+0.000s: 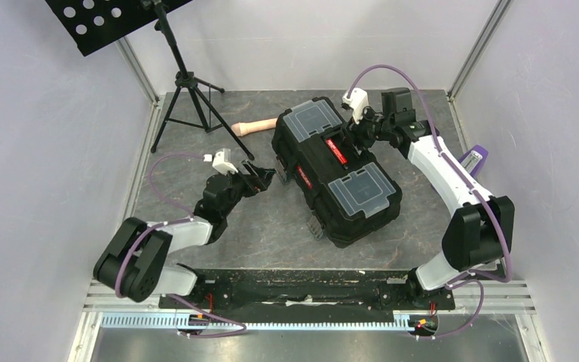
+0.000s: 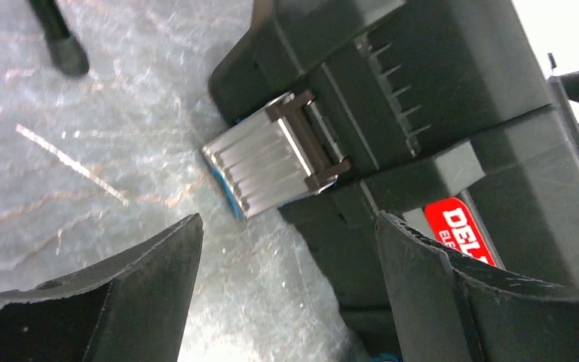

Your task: Pack the tool kit

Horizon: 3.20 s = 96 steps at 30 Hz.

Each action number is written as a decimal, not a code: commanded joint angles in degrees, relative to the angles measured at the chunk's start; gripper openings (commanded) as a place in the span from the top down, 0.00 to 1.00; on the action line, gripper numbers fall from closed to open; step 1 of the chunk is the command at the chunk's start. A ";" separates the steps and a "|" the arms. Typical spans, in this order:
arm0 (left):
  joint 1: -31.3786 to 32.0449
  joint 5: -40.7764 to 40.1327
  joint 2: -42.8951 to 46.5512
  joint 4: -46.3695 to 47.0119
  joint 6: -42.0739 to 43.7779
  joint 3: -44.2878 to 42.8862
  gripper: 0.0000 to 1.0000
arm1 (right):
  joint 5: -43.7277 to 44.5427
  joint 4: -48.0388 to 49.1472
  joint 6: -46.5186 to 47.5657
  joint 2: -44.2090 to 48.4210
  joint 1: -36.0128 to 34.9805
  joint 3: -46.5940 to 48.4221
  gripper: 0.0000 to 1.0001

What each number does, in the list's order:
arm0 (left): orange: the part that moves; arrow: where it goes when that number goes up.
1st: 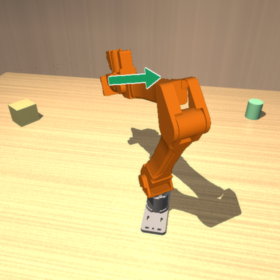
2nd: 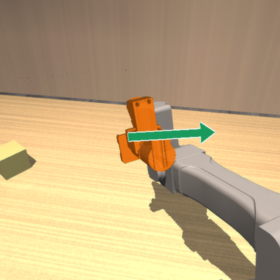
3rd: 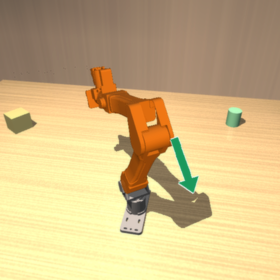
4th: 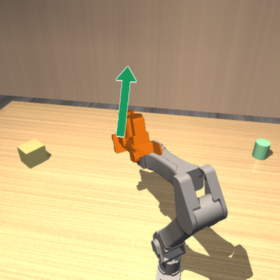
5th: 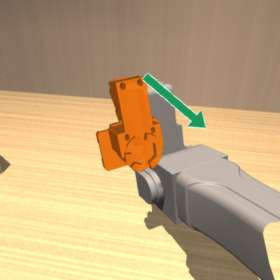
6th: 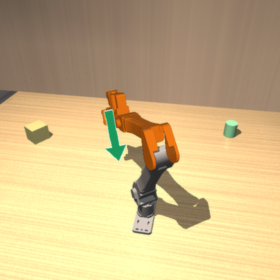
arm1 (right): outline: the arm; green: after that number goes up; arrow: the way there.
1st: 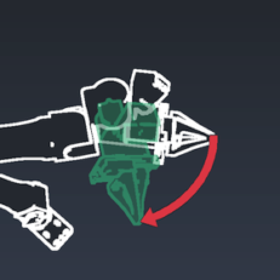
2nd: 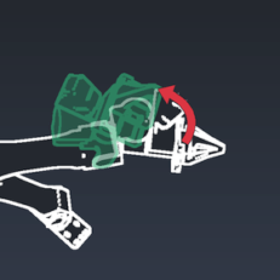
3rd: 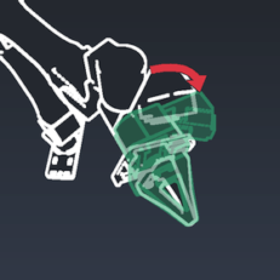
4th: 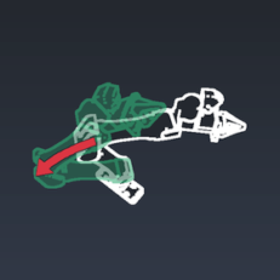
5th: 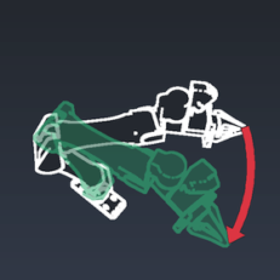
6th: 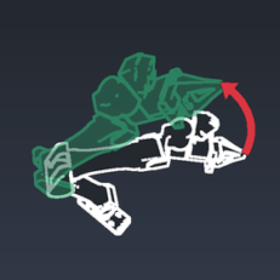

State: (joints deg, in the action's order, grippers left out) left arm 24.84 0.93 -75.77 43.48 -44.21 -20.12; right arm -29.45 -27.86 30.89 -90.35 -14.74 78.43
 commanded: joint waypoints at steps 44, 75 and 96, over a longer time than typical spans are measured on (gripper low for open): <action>10.31 16.66 22.35 -23.36 4.25 -1.51 0.11 | 28.81 -11.06 -21.21 35.52 -25.40 -18.95 0.02; 19.32 26.67 -22.48 33.20 17.76 -2.39 0.14 | 41.41 -11.29 -17.10 28.69 -16.55 -12.19 0.02; 20.60 37.20 -31.23 45.72 15.44 -5.29 0.29 | 24.43 -9.50 -9.89 34.12 -19.33 -21.95 0.02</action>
State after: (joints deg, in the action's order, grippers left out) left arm 44.45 34.61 -109.47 83.31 -28.80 -25.65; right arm -4.29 -34.54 18.90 -54.76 -32.40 57.49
